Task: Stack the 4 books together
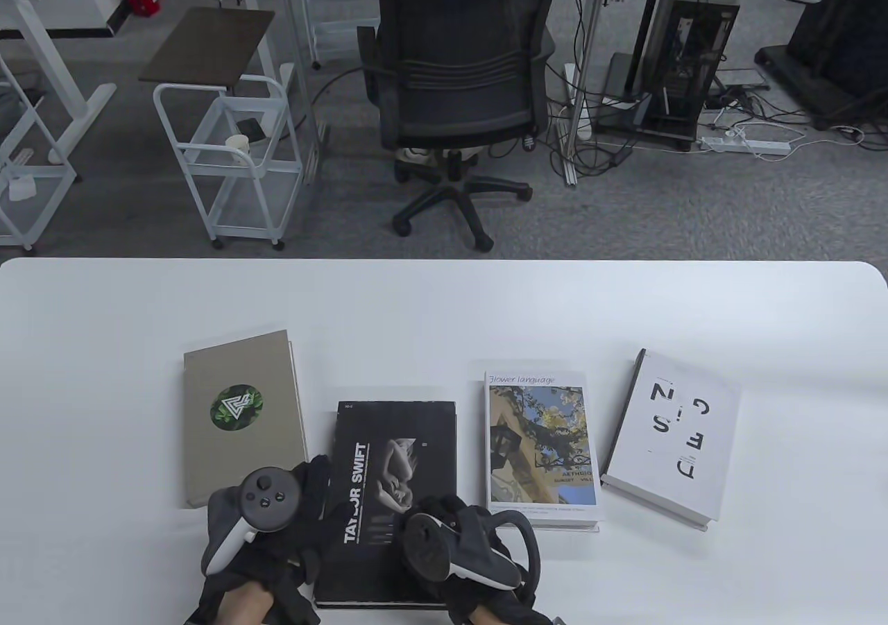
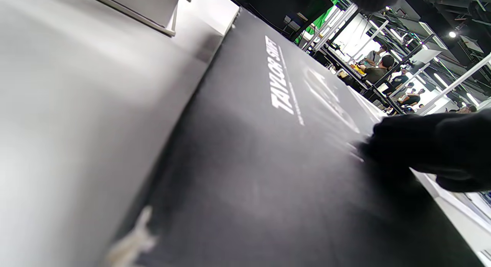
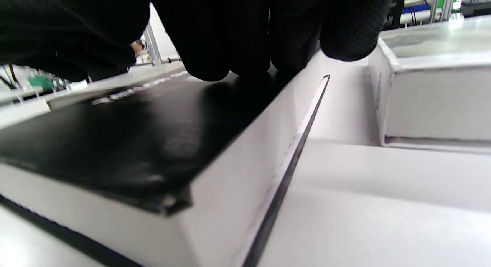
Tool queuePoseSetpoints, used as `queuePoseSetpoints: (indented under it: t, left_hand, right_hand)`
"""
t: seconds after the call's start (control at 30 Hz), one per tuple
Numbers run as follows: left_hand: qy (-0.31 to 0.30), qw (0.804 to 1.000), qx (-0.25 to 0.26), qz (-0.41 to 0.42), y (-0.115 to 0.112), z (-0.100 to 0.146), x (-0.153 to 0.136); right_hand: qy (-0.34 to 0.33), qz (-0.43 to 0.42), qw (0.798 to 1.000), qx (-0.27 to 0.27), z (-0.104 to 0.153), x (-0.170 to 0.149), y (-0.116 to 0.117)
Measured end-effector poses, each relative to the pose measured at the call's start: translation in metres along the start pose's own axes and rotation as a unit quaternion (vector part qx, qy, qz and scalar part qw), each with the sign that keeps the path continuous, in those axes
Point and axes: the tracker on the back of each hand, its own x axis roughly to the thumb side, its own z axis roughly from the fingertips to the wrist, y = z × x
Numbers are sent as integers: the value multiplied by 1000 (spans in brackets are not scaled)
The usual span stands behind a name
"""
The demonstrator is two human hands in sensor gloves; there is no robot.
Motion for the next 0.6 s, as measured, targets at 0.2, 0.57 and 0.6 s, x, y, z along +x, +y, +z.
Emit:
queuePoseSetpoints:
  t: [0.2,0.57,0.6]
  left_hand:
    - [4,1000,26,8,10,3,-2]
    - [39,997,43,-45,11,2,-14]
    - [48,997,31,-45,8,0,-14]
  right_hand:
    - [30,-3,988,-150,20,-15,-16]
    - [77,-42,993,-75,14,-35,-8]
    - [79,-36,994,-64,13,-33,-5]
